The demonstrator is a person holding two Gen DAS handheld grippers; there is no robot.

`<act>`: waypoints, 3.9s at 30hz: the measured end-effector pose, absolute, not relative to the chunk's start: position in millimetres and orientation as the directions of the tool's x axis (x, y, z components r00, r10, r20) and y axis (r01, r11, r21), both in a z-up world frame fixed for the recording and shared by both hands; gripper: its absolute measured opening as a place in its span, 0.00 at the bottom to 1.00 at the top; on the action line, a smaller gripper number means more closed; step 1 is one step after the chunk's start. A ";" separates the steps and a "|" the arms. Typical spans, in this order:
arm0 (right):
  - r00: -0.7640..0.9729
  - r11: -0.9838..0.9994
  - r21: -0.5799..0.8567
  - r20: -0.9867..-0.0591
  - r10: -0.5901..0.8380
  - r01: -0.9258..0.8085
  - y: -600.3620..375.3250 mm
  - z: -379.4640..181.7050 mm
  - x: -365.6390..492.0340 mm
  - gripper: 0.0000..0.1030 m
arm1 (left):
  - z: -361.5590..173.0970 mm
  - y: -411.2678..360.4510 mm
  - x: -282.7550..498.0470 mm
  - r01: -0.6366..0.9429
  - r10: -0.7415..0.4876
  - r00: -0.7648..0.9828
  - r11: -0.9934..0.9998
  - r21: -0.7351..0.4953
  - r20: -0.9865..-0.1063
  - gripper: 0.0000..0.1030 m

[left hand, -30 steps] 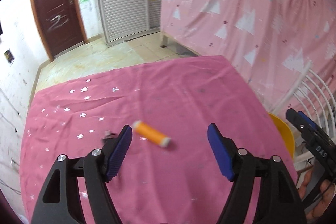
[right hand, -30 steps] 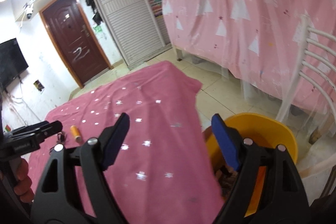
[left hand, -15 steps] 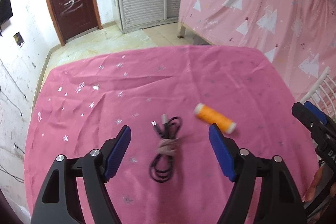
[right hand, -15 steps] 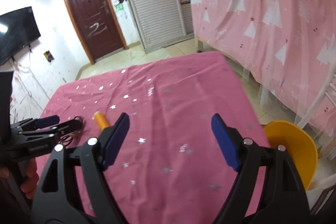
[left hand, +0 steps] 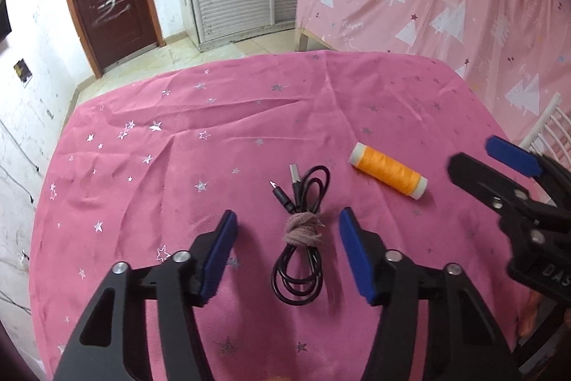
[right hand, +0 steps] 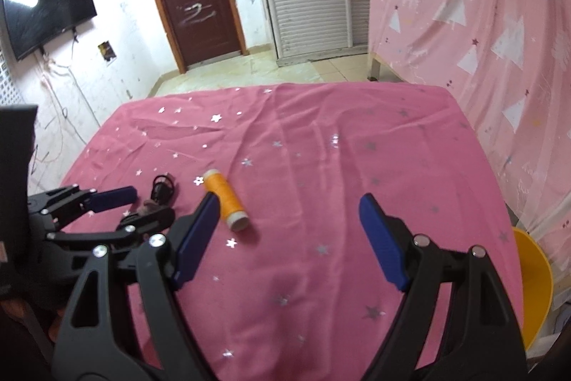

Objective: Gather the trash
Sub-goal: 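Move both open tools back over the table toward the spool and cable, then grasp the orange thread spool with the right tool while the left grasps the black cable, then carry the spool into the bucket and open the right tool while the left carries the cable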

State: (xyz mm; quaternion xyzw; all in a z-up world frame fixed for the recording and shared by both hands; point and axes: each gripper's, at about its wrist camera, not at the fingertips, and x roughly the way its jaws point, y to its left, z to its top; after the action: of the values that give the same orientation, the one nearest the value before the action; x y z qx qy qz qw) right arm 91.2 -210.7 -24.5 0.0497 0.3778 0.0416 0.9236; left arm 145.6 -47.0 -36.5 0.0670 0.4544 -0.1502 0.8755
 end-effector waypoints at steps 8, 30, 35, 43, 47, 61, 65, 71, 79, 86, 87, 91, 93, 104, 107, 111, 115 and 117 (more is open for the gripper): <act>0.688 0.990 0.088 -0.712 0.141 -0.112 -188.6 -27.9 101.5 0.74 | -35.7 -47.4 129.0 0.359 -0.200 0.578 0.933 0.026 -0.792 0.14; 0.592 0.980 -0.001 -0.797 0.119 -0.199 -154.4 -43.1 124.3 0.36 | -37.3 -31.1 125.3 0.334 -0.231 0.591 0.942 -0.026 -0.773 0.14; 0.600 0.983 -0.028 -0.795 0.087 -0.180 -153.7 -42.9 124.2 0.15 | -37.4 -32.3 124.4 0.333 -0.225 0.595 0.943 -0.018 -0.771 0.14; 0.625 0.990 -0.005 -0.776 0.087 -0.144 -160.4 -37.8 116.1 0.15 | -37.3 -33.1 122.5 0.314 -0.200 0.607 0.949 0.001 -0.769 0.14; 0.634 0.992 0.011 -0.768 0.091 -0.129 -168.4 -35.0 108.7 0.15 | -37.4 -30.7 121.7 0.280 -0.170 0.618 0.960 0.013 -0.768 0.14; 0.686 0.997 0.055 -0.723 0.081 -0.061 -202.6 -21.7 81.7 0.15 | -27.2 -44.2 112.0 0.258 -0.149 0.627 0.966 0.023 -0.765 0.14; 0.707 0.996 0.077 -0.703 0.077 -0.032 -219.6 -15.9 70.3 0.15 | -17.2 -56.0 106.9 0.278 -0.182 0.620 0.960 -0.002 -0.763 0.14; 0.747 0.995 0.100 -0.662 0.053 0.019 -245.7 -3.5 50.1 0.15 | -4.3 -79.1 98.2 0.336 -0.256 0.598 0.941 -0.052 -0.760 0.14; 0.783 0.985 0.130 -0.622 -0.006 0.111 -295.9 2.9 22.1 0.15 | 5.6 -119.4 81.7 0.420 -0.329 0.568 0.904 -0.078 -0.755 0.14; 0.793 0.968 0.156 -0.606 -0.065 0.199 -340.4 1.0 0.9 0.15 | 11.2 -164.0 67.1 0.485 -0.364 0.551 0.872 -0.067 -0.751 0.14; 0.793 0.965 0.157 -0.605 -0.075 0.211 -346.1 0.0 -2.3 0.15 | 11.5 -168.3 65.7 0.491 -0.366 0.550 0.869 -0.064 -0.751 0.14; 0.785 0.952 0.136 -0.604 -0.138 0.273 -369.6 -4.1 -11.8 0.15 | 13.5 -192.0 57.3 0.528 -0.380 0.540 0.848 -0.049 -0.751 0.14; 0.779 0.944 0.132 -0.605 -0.164 0.302 -381.3 -7.1 -16.2 0.15 | 15.1 -202.7 53.7 0.544 -0.386 0.537 0.838 -0.042 -0.750 0.14; 0.748 0.897 0.163 -0.624 -0.228 0.410 -435.6 -24.9 -34.4 0.16 | 19.0 -259.9 38.0 0.617 -0.404 0.519 0.787 0.002 -0.753 0.14; 0.734 0.885 0.170 -0.636 -0.238 0.434 -444.9 -31.6 -36.2 0.16 | 19.4 -275.2 32.8 0.636 -0.412 0.508 0.771 0.007 -0.756 0.14; 0.730 0.872 0.197 -0.644 -0.229 0.448 -455.9 -37.1 -38.6 0.16 | 18.6 -293.6 25.8 0.657 -0.425 0.496 0.753 0.007 -0.757 0.14; 0.738 0.861 0.232 -0.639 -0.215 0.452 -464.0 -37.5 -42.8 0.16 | 17.0 -312.7 19.1 0.681 -0.442 0.473 0.733 -0.003 -0.762 0.14; 0.743 0.855 0.254 -0.638 -0.203 0.452 -468.8 -38.1 -45.2 0.16 | 16.2 -321.5 16.7 0.692 -0.451 0.462 0.722 -0.008 -0.764 0.14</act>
State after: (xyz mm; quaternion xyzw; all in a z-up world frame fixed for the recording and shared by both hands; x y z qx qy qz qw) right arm -45.2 -468.8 -38.1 0.2005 0.3102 -0.1795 0.9118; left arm 16.7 -321.5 16.2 0.1536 0.3919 -0.3398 0.8411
